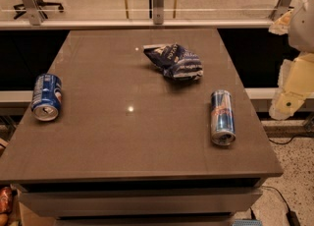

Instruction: Move blue chip bag near pepsi can

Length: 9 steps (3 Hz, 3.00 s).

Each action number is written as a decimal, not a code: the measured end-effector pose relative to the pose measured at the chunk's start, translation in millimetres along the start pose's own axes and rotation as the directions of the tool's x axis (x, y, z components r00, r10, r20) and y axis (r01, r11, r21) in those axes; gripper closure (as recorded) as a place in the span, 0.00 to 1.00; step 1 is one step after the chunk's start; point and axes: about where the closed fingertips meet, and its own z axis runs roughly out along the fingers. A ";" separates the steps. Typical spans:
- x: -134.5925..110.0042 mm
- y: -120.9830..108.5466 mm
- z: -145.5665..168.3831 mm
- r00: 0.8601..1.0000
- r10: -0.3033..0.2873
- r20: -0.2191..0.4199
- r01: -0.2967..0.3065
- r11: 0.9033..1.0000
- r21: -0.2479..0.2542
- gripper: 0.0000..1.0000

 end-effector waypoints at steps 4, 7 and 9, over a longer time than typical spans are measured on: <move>-55.2 -39.9 22.0 0.997 0.083 0.007 -0.083 0.996 0.015 0.00; -119.7 -83.1 79.8 0.976 0.215 0.022 -0.215 0.977 -0.014 0.00; -158.6 -96.8 119.1 0.968 0.248 0.032 -0.247 0.969 -0.020 0.00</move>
Offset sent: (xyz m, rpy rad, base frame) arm 0.0346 0.0263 0.0020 0.0192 -0.0153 -0.0202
